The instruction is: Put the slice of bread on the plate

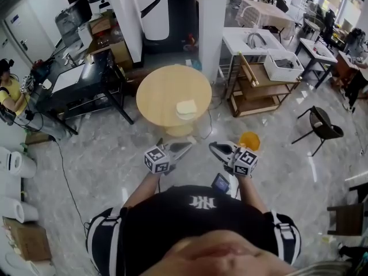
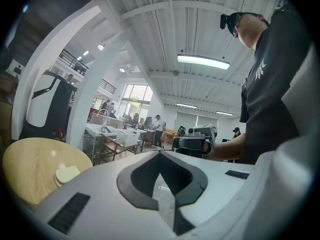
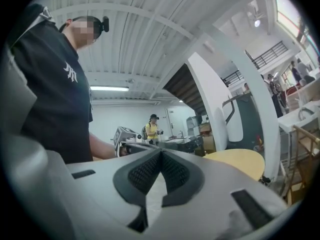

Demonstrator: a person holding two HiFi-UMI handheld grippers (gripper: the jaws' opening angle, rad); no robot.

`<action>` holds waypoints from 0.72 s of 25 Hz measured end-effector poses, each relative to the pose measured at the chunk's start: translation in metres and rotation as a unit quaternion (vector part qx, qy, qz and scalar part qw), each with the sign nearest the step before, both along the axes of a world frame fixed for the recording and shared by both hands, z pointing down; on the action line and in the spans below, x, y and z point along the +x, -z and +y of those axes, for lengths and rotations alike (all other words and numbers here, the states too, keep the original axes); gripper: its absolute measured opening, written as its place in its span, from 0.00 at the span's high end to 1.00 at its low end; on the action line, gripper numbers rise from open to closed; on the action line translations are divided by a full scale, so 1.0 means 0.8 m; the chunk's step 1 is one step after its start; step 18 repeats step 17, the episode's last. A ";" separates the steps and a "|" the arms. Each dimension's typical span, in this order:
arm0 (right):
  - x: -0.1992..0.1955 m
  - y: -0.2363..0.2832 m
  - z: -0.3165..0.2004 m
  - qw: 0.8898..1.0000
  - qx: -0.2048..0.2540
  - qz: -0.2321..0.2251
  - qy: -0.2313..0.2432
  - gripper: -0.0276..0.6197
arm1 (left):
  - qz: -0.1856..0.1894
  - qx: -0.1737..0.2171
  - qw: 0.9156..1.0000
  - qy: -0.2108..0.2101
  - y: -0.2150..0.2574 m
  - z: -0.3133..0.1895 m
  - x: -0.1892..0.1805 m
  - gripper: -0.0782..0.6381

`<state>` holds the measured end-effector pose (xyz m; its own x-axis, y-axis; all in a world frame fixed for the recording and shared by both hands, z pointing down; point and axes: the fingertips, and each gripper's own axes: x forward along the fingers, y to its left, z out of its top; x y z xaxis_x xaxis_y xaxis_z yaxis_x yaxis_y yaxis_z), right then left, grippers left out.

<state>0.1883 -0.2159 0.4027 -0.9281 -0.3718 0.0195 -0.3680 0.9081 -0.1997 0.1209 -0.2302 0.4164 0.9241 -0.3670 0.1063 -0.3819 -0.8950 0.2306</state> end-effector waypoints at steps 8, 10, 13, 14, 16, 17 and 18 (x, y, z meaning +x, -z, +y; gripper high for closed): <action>-0.001 -0.007 -0.004 1.000 -0.002 0.012 0.000 0.96 | -0.003 -0.013 1.000 0.003 -0.005 -0.003 -0.005 0.87; -0.001 -0.009 -0.004 1.000 -0.003 0.016 -0.003 0.96 | -0.005 -0.016 1.000 0.000 -0.008 -0.002 -0.003 0.87; 0.004 -0.015 -0.006 1.000 -0.006 0.020 -0.010 0.96 | -0.007 -0.022 1.000 -0.004 -0.013 -0.001 0.002 0.87; 0.006 -0.017 -0.007 1.000 -0.008 0.021 -0.013 0.96 | -0.008 -0.024 1.000 -0.005 -0.016 -0.001 0.004 0.87; 0.009 -0.021 -0.009 1.000 -0.010 0.021 -0.017 0.96 | -0.012 -0.028 1.000 -0.007 -0.021 -0.001 0.007 0.87; 0.010 -0.022 -0.009 1.000 -0.011 0.022 -0.019 0.96 | -0.014 -0.030 0.999 -0.009 -0.023 -0.001 0.008 0.87; 0.010 -0.022 -0.009 1.000 -0.011 0.022 -0.019 0.96 | -0.014 -0.030 0.999 -0.009 -0.023 -0.001 0.008 0.87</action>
